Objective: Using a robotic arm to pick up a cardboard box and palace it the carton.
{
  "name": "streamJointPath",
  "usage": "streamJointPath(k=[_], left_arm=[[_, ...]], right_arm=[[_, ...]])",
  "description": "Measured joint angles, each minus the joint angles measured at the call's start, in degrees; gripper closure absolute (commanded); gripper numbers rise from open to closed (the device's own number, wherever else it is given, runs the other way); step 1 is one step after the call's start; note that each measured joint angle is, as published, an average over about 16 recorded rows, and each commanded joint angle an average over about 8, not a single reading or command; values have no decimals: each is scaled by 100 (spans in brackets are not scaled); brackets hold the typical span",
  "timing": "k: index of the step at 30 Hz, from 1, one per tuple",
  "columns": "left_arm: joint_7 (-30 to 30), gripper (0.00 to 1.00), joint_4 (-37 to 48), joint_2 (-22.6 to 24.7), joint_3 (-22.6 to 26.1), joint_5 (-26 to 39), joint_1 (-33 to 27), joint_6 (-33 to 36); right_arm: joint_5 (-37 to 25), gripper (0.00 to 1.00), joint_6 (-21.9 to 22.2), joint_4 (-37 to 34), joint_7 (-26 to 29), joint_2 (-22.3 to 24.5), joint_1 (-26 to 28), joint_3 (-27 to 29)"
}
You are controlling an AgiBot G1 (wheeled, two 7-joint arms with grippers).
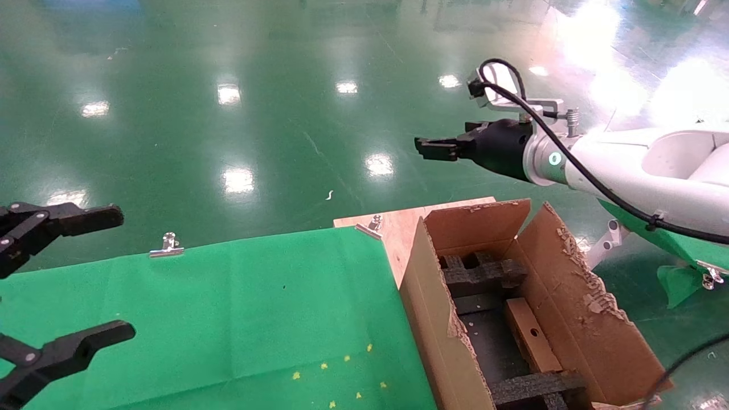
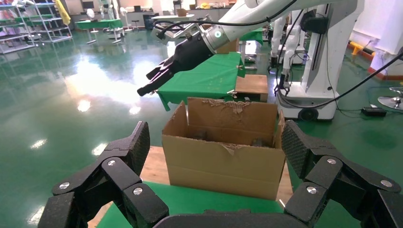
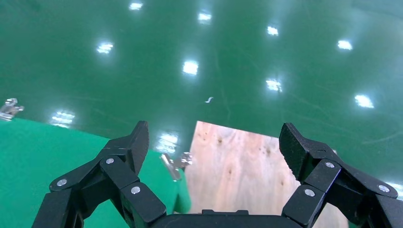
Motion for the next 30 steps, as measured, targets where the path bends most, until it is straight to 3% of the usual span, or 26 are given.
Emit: streamJointPath(k=[7, 13, 30], left_arm=[[0, 0, 0, 0, 0, 0, 0, 0], [0, 0, 0, 0, 0, 0, 0, 0], [0, 0, 0, 0, 0, 0, 0, 0]], right_arm=[[50, 0, -90, -8, -81, 8, -85, 87], [358, 0, -409, -34, -552, 11, -343, 473], [2522, 0, -2126, -173, -3496, -57, -1597, 2659]])
